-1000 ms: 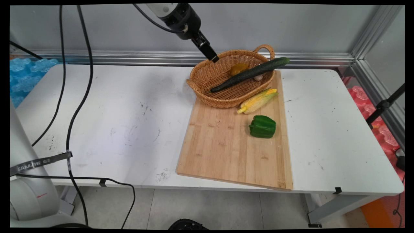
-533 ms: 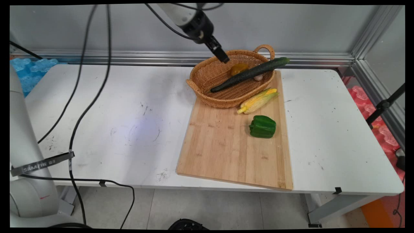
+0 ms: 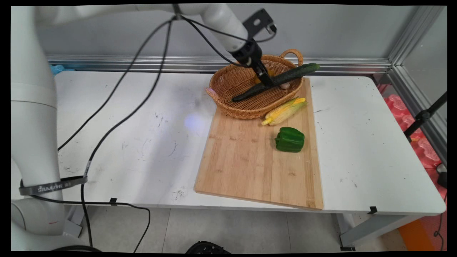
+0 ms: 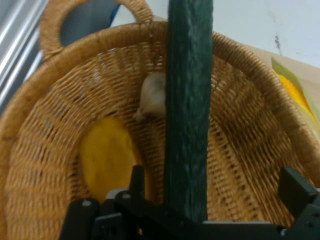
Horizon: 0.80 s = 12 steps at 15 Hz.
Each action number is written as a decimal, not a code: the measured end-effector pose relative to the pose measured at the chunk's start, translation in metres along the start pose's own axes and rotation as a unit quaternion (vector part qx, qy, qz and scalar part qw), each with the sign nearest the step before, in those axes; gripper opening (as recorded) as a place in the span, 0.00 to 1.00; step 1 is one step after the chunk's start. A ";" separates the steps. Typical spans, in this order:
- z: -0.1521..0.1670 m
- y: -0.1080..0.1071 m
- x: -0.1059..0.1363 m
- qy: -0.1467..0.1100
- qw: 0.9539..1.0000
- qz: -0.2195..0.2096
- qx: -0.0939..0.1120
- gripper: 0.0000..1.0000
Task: Pick up the cucumber from the vegetable basket
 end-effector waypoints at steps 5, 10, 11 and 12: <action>0.052 -0.002 0.005 -0.003 1.000 0.020 -0.006 1.00; 0.072 -0.007 0.008 -0.006 0.999 0.031 -0.006 0.00; 0.073 -0.008 0.010 -0.007 0.999 0.033 -0.005 0.00; 0.072 -0.010 0.010 -0.008 0.999 0.032 -0.004 0.00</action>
